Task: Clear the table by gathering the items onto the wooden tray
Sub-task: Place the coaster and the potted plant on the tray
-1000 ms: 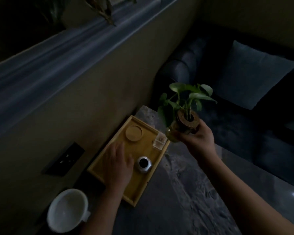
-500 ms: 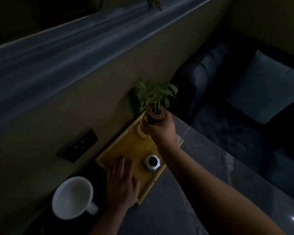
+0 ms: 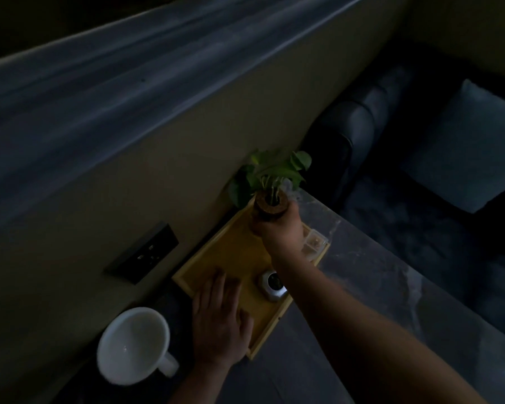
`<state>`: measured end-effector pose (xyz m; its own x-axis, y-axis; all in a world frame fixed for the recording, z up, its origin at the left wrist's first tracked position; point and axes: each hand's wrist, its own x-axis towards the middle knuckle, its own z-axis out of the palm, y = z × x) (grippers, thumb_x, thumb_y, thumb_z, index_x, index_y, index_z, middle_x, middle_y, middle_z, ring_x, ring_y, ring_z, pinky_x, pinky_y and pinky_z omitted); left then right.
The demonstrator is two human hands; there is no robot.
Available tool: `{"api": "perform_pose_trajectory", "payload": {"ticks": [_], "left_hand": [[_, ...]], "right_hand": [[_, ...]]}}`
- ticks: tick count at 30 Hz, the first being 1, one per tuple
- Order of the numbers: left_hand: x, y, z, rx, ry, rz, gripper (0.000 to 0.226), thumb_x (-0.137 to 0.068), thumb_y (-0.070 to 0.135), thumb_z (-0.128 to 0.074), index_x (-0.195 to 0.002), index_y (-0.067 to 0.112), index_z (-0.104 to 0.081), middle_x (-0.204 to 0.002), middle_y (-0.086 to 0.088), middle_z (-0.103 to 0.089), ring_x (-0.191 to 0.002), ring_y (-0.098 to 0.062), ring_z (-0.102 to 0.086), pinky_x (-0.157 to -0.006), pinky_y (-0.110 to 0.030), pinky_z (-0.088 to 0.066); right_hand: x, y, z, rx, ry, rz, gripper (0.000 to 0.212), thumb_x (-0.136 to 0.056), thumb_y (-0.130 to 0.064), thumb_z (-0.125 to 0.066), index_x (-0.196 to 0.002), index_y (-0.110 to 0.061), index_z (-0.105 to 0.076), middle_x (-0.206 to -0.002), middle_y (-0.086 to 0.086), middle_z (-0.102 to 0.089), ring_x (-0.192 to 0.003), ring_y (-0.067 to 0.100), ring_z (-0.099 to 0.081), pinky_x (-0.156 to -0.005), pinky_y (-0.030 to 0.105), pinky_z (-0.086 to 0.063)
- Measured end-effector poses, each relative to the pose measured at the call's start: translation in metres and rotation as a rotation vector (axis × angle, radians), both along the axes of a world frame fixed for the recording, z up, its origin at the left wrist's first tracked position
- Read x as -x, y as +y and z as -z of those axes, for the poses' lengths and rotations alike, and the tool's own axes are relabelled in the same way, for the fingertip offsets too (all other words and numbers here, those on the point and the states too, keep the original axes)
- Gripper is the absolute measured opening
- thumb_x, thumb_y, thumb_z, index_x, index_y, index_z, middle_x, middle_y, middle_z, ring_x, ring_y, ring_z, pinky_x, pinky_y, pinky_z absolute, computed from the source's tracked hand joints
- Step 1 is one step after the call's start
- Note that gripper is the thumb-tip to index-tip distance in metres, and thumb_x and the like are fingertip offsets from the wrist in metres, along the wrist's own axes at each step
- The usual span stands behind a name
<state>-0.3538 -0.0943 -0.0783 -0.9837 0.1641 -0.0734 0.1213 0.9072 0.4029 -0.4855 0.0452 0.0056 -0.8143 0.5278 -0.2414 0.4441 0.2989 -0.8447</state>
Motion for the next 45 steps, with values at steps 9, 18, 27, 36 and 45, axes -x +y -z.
{"api": "perform_pose_trajectory", "payload": {"ticks": [9, 18, 27, 36, 45], "left_hand": [[0.002, 0.0, -0.005, 0.011, -0.029, -0.014, 0.065, -0.066, 0.04, -0.053, -0.129, 0.023, -0.058, -0.143, -0.012, -0.05, -0.13, -0.034, -0.043, -0.105, -0.047, -0.029], [0.001, 0.001, -0.007, -0.011, -0.014, -0.009, 0.064, -0.067, 0.042, -0.061, -0.128, 0.023, -0.06, -0.145, -0.012, -0.05, -0.132, -0.034, -0.044, -0.104, -0.048, -0.034], [0.001, 0.0, -0.002, -0.038, 0.028, -0.016, 0.062, -0.067, 0.041, -0.061, -0.127, 0.022, -0.06, -0.144, -0.012, -0.05, -0.132, -0.032, -0.043, -0.104, -0.049, -0.036], [0.001, 0.0, -0.002, -0.022, 0.035, -0.016, 0.062, -0.068, 0.042, -0.06, -0.128, 0.023, -0.06, -0.144, -0.011, -0.05, -0.135, -0.031, -0.039, -0.105, -0.047, -0.031], [0.002, 0.0, 0.003, -0.006, 0.049, -0.016, 0.062, -0.069, 0.043, -0.059, -0.128, 0.025, -0.058, -0.143, -0.01, -0.049, -0.133, -0.031, -0.04, -0.103, -0.047, -0.032]], "right_hand": [[-0.001, 0.003, 0.019, -0.035, 0.084, -0.029, 0.049, -0.074, -0.028, -0.083, -0.106, -0.035, -0.047, -0.099, -0.011, -0.062, -0.088, 0.013, -0.06, -0.076, 0.043, -0.058], [0.009, 0.009, 0.024, -0.053, 0.135, -0.039, 0.047, -0.073, -0.03, -0.082, -0.107, -0.033, -0.049, -0.097, -0.013, -0.058, -0.086, 0.012, -0.057, -0.075, 0.039, -0.054], [0.01, 0.012, 0.028, -0.069, 0.187, -0.055, 0.054, -0.071, -0.027, -0.085, -0.109, -0.039, -0.048, -0.096, -0.019, -0.053, -0.089, 0.009, -0.055, -0.075, 0.031, -0.05], [0.01, 0.013, 0.029, -0.089, 0.152, -0.065, 0.058, -0.072, -0.029, -0.083, -0.12, -0.028, -0.051, -0.114, -0.006, -0.064, -0.093, 0.008, -0.055, -0.072, 0.031, -0.049], [0.01, 0.013, 0.028, -0.054, 0.129, -0.095, 0.054, -0.073, -0.031, -0.082, -0.115, -0.033, -0.048, -0.114, -0.007, -0.063, -0.099, 0.015, -0.061, -0.075, 0.035, -0.054]]}}
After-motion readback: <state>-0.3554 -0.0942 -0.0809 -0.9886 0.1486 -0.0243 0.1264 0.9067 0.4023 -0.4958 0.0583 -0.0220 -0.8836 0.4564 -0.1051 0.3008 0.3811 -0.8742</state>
